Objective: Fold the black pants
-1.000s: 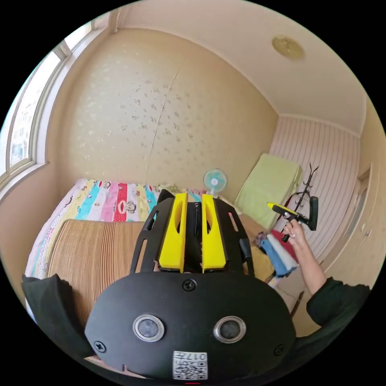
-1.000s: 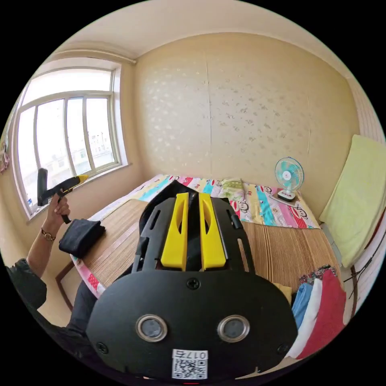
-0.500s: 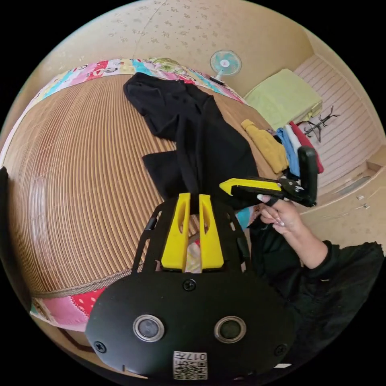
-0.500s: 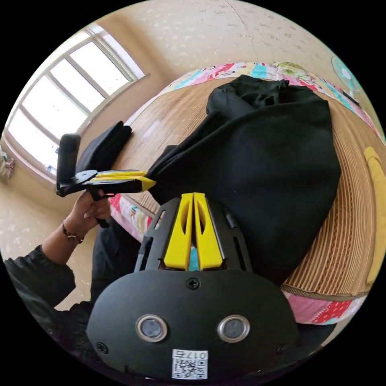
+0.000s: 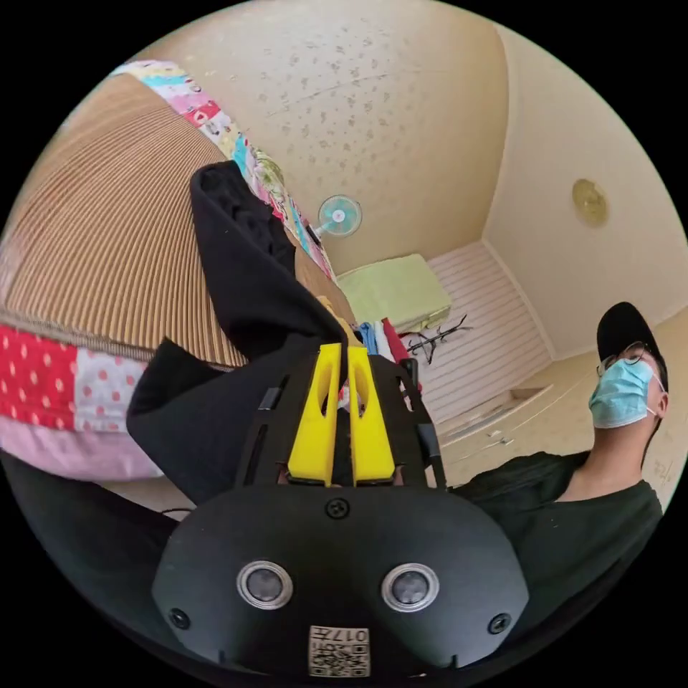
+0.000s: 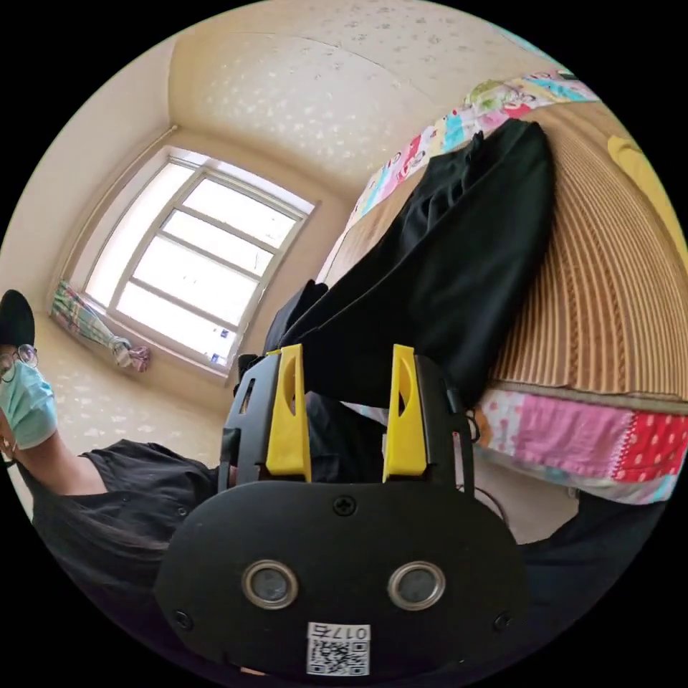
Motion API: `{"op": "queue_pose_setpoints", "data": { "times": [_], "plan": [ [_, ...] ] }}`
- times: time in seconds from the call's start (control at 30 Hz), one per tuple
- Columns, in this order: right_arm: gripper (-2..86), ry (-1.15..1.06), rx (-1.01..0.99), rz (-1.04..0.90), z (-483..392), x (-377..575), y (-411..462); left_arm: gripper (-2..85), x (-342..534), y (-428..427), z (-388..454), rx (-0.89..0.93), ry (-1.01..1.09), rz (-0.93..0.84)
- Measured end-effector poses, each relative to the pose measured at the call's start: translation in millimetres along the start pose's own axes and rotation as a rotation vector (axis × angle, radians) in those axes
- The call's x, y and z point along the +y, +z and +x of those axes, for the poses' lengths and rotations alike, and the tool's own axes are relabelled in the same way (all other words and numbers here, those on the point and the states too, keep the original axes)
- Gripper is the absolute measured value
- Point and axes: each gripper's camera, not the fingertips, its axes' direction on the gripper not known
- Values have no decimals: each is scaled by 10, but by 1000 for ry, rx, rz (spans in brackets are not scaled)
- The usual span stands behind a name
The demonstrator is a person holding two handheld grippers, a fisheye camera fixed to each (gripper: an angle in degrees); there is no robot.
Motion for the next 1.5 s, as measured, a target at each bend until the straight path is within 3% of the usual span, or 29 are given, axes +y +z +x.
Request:
{"op": "queue_pose_setpoints", "data": {
  "times": [0.1,0.17,0.23,0.27,0.43,0.5,0.57,0.63,0.7,0.77,0.9,1.1,1.23,1.4,1.47,1.5],
  "plan": [
    [173,143,-282,-120,411,-72,755,-1,121,82,-358,177,-152,49],
    [159,217,-421,-87,619,-115,890,0,138,102,-540,245,-235,60],
    [42,157,-688,31,747,-202,774,-2,64,-10,-735,328,-346,36],
    [35,160,-713,26,769,-238,734,-2,25,-65,-708,322,-329,33],
    [6,-48,-236,39,458,-398,-150,-3,-431,-739,-190,79,-135,14],
    [4,-67,-152,56,378,-380,-332,-2,-538,-916,-170,-35,-154,-19],
    [4,-91,-147,54,348,-345,-430,-1,-557,-1185,-108,-255,-112,68],
    [3,-77,-184,71,438,-250,-507,15,-423,-1584,3,-530,-93,297],
    [4,-20,-222,115,609,-149,-541,44,-321,-1689,118,-583,-28,371],
    [4,50,-273,132,815,-58,-513,71,-296,-1539,168,-574,32,326],
    [5,151,-366,140,1087,71,-313,124,-409,-440,-125,-515,36,-146],
    [18,93,-365,51,884,34,-119,23,-79,513,-519,-717,2,-372],
    [87,76,-160,7,715,-1,-97,-4,193,870,-560,-487,5,-467],
    [153,47,-199,-14,538,-90,110,-7,627,1226,-108,-435,251,-588],
    [157,33,-194,-74,465,-133,267,-6,764,1317,73,-209,301,-618],
    [152,20,-178,-117,416,-152,374,-5,857,1393,187,0,303,-626]
  ]
}}
